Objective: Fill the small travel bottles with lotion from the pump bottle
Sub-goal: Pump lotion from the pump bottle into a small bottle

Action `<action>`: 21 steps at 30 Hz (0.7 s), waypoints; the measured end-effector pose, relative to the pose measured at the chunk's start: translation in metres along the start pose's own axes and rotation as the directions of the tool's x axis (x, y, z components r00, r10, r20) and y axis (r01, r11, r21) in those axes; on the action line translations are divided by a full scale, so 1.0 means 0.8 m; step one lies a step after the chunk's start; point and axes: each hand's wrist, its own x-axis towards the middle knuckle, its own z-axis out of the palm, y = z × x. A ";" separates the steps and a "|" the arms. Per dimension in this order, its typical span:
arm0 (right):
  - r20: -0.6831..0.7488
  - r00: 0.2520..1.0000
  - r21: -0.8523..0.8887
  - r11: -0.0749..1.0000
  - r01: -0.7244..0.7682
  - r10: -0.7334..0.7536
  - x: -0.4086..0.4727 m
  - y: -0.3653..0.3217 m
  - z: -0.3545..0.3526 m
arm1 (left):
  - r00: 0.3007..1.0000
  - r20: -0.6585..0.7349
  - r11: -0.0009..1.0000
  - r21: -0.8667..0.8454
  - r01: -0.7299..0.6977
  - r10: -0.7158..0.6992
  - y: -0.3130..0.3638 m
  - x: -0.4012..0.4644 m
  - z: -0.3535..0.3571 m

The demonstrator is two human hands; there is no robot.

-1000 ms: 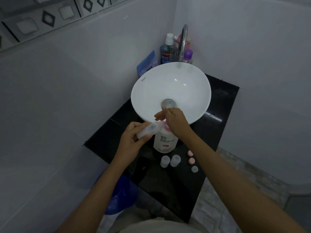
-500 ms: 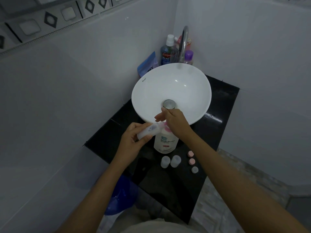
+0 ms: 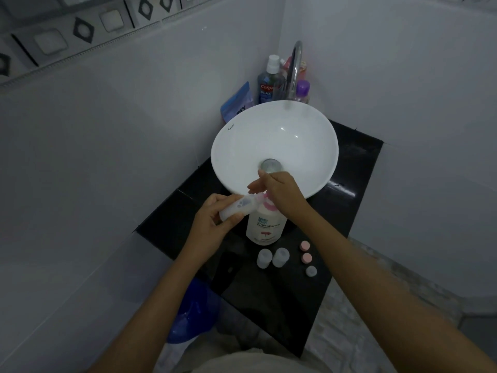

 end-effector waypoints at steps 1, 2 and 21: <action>0.005 1.000 0.005 1.000 0.016 -0.016 0.000 -0.004 -0.003 | 1.000 -0.004 1.000 0.002 -0.004 0.004 0.002 0.001 -0.001; 0.004 1.000 0.019 0.999 0.028 -0.028 0.000 -0.007 -0.004 | 1.000 -0.009 1.000 0.002 -0.013 0.013 0.004 0.002 -0.001; -0.053 0.998 -0.009 0.999 0.039 -0.039 -0.001 -0.006 0.000 | 1.000 0.003 1.000 0.000 -0.023 0.023 0.008 0.005 -0.002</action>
